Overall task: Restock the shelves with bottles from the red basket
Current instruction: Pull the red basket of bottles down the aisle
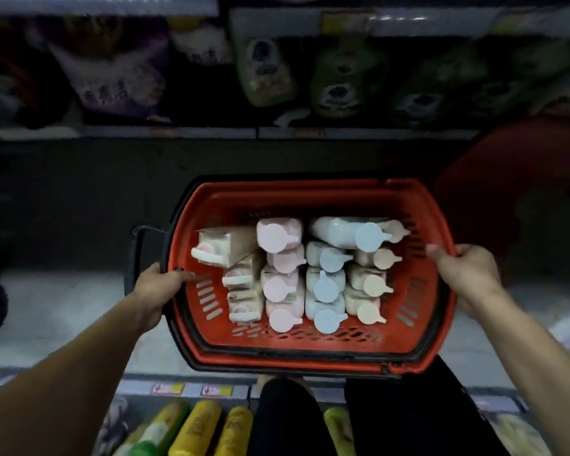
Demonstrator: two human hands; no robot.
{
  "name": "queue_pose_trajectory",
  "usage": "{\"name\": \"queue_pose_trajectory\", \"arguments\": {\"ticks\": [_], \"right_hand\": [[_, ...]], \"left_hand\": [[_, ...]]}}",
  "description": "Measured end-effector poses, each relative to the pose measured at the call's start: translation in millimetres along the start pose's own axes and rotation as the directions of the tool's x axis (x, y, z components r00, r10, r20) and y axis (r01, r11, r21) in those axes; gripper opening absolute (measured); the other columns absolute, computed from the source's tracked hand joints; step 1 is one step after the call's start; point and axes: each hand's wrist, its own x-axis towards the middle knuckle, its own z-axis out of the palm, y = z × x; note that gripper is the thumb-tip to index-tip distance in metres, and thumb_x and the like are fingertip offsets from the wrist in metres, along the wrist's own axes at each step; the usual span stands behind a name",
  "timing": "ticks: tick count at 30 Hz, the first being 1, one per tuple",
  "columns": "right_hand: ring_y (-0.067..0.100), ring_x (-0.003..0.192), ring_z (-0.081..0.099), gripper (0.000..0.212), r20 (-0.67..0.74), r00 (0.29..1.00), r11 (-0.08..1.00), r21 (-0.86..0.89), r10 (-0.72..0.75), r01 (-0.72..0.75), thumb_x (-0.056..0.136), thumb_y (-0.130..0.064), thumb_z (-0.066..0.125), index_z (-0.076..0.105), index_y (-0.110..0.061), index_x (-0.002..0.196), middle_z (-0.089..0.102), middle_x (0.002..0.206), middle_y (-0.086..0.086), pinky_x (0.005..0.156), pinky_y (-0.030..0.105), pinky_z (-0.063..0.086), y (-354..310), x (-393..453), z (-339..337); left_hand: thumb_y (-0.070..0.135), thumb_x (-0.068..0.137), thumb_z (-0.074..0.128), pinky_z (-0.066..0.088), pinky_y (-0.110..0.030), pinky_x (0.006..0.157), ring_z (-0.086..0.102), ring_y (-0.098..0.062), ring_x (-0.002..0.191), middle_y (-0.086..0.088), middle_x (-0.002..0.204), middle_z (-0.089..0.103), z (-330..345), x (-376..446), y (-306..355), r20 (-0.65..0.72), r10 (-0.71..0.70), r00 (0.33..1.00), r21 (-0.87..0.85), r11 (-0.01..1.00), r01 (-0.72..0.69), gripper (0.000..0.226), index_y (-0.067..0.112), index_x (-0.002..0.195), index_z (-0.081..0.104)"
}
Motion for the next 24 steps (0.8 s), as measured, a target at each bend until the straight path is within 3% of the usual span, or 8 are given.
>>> {"name": "queue_pose_trajectory", "arguments": {"ticks": [7, 11, 16, 19, 22, 24], "right_hand": [[0.030, 0.074, 0.074, 0.033, -0.085, 0.957, 0.896, 0.384, 0.276, -0.224, 0.081, -0.043, 0.072, 0.073, -0.009, 0.080, 0.077, 0.076, 0.009, 0.084, 0.054, 0.060, 95.2, -41.1, -51.2], [0.027, 0.067, 0.066, 0.036, -0.129, 0.889, 0.779, 0.549, 0.439, -0.304, 0.090, -0.033, 0.071, 0.071, 0.000, 0.075, 0.070, 0.069, 0.014, 0.075, 0.040, 0.056, 117.1, -102.1, -83.6], [0.028, 0.067, 0.072, 0.032, -0.040, 0.809, 0.531, 0.774, 0.586, -0.346, 0.092, -0.029, 0.070, 0.074, -0.002, 0.076, 0.075, 0.070, 0.013, 0.072, 0.043, 0.061, 184.2, -135.4, -90.9], [0.028, 0.067, 0.071, 0.032, 0.018, 0.734, 0.390, 0.838, 0.679, -0.381, 0.094, -0.034, 0.066, 0.073, -0.004, 0.083, 0.073, 0.076, 0.013, 0.062, 0.034, 0.057, 212.2, -140.0, -92.0], [0.031, 0.072, 0.072, 0.035, 0.099, 0.622, 0.193, 0.903, 0.777, -0.385, 0.095, -0.039, 0.064, 0.073, -0.007, 0.085, 0.074, 0.078, 0.012, 0.073, 0.043, 0.060, 248.2, -138.2, -90.0], [0.030, 0.072, 0.069, 0.038, 0.149, 0.561, 0.105, 0.913, 0.814, -0.394, 0.096, -0.040, 0.062, 0.071, -0.005, 0.086, 0.071, 0.076, 0.011, 0.071, 0.039, 0.057, 270.0, -136.1, -91.7]], "left_hand": [[0.004, 0.077, 0.079, 0.057, -0.041, 0.080, 0.069, -0.032, 0.085, -0.018, 0.102, 0.069, 44.1, -46.7, 119.3, 0.084, 0.231, 0.969, 0.335, 0.910, -0.246, 0.043, 0.004, 0.116, 0.061], [0.000, 0.075, 0.081, 0.056, -0.029, 0.069, 0.067, -0.027, 0.081, -0.013, 0.098, 0.069, 103.3, -94.7, 186.1, 0.228, 0.375, 0.899, 0.492, 0.752, -0.438, 0.036, 0.004, 0.108, 0.067], [0.010, 0.076, 0.082, 0.054, -0.038, 0.084, 0.067, -0.027, 0.085, -0.013, 0.105, 0.070, 205.4, -152.0, 228.0, 0.421, 0.433, 0.797, 0.626, 0.497, -0.601, 0.030, 0.008, 0.102, 0.069], [0.011, 0.077, 0.082, 0.051, -0.046, 0.100, 0.065, -0.034, 0.110, -0.016, 0.119, 0.069, 272.5, -185.6, 232.8, 0.521, 0.453, 0.724, 0.649, 0.341, -0.680, 0.040, 0.004, 0.115, 0.070], [0.016, 0.076, 0.083, 0.049, -0.047, 0.102, 0.062, -0.038, 0.115, -0.021, 0.122, 0.066, 352.0, -229.9, 220.7, 0.603, 0.454, 0.656, 0.641, 0.214, -0.737, 0.049, 0.001, 0.120, 0.067], [0.016, 0.070, 0.086, 0.051, -0.043, 0.097, 0.064, -0.032, 0.105, -0.017, 0.115, 0.068, 399.6, -256.5, 208.8, 0.654, 0.456, 0.603, 0.615, 0.142, -0.775, 0.049, 0.004, 0.115, 0.069]]}}
